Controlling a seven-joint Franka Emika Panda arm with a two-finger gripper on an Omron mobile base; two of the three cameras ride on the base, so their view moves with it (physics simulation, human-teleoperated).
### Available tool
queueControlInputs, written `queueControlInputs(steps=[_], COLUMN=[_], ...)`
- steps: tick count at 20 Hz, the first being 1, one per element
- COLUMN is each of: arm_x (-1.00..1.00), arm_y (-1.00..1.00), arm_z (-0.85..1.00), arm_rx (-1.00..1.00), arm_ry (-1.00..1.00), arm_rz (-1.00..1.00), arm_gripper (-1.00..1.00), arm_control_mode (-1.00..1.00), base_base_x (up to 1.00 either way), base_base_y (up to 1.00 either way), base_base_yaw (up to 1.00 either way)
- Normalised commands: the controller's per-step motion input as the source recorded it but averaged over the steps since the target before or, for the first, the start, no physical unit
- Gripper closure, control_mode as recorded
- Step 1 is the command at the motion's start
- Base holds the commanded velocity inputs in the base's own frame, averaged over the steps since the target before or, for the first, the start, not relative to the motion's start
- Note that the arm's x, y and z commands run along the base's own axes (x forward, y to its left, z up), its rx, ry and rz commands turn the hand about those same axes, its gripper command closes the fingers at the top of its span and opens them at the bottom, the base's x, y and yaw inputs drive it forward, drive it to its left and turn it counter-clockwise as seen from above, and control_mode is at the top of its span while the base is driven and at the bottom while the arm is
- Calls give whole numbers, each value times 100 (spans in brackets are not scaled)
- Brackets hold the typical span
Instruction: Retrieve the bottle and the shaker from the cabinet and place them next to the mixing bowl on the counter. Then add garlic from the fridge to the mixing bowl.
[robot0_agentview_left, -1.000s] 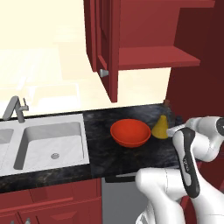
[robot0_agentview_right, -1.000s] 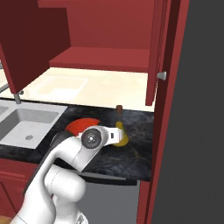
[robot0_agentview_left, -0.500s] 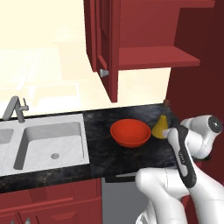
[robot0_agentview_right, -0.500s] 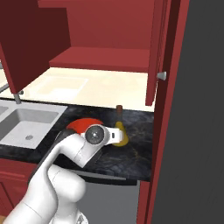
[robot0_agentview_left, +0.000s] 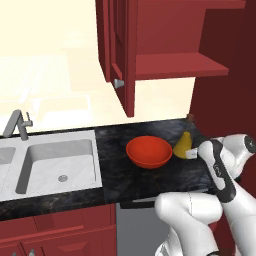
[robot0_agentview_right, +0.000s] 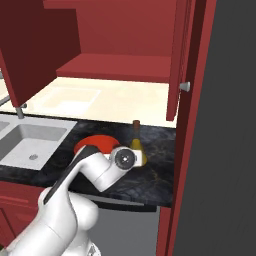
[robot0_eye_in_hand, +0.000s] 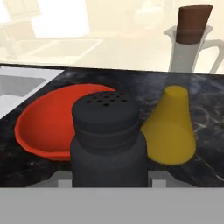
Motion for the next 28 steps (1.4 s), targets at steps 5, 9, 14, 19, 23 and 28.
queueControlInputs(steps=[5, 9, 14, 19, 23, 28], arm_x=[13, 5, 4, 0, 1, 0], arm_y=[0, 0, 0, 0, 1, 7], arm_z=[-11, -28, -58, -38, -13, 0], arm_rx=[16, 5, 0, 0, -5, -4], arm_ry=[-5, -4, -3, -3, 0, 0], arm_rz=[7, 4, 2, 2, 0, 0], arm_gripper=[100, 100, 100, 100, 100, 100], arm_control_mode=[-100, -100, -100, -100, -100, -100], base_base_x=[0, 0, 0, 0, 0, 0], base_base_y=[0, 0, 0, 0, 0, 0], base_base_yaw=[0, 0, 0, 0, 0, 0])
